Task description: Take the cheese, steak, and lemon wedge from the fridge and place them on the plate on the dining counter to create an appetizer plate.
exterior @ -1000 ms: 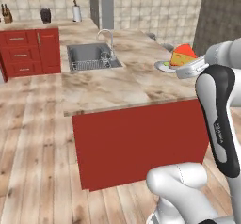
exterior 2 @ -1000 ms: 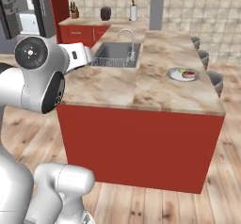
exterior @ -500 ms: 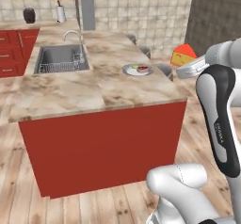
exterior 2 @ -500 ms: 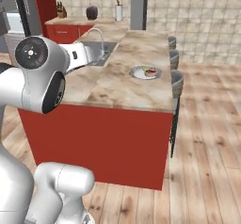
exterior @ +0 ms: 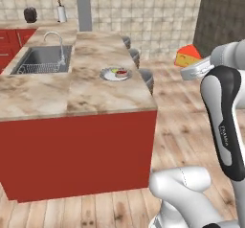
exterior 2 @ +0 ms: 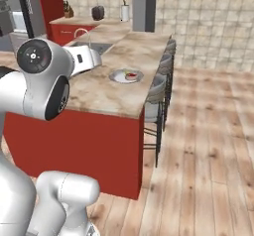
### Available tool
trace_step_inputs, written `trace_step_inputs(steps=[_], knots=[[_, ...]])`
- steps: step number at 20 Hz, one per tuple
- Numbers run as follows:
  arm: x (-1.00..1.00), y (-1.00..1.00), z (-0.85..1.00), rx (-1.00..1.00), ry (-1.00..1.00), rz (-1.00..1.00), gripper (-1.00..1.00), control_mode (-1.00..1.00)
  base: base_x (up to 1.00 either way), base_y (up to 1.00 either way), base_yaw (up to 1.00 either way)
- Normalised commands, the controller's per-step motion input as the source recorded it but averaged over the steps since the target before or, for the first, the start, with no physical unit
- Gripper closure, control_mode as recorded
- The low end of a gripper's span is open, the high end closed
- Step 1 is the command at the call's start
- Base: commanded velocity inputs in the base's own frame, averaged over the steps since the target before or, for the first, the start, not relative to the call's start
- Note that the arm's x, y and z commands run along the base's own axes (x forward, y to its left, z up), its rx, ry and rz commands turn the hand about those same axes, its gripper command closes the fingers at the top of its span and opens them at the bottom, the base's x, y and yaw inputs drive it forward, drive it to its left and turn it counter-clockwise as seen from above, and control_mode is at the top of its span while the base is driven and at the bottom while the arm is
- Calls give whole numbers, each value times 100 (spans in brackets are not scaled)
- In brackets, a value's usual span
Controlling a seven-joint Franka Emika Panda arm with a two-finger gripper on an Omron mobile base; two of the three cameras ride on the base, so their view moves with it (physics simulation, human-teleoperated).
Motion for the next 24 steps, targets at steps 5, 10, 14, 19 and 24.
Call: trace_step_inputs(steps=[5, 10, 14, 19, 24], knots=[[0, 0, 0, 0, 0, 0, 100, 100, 47, -100, 31], [0, 0, 0, 0, 0, 0, 100, 100, 49, -100, 31], [0, 0, 0, 0, 0, 0, 100, 100, 61, -100, 32], [0, 0, 0, 0, 0, 0, 100, 100, 69, -100, 33], [0, 0, 0, 0, 0, 0, 100, 100, 66, -89, 33]])
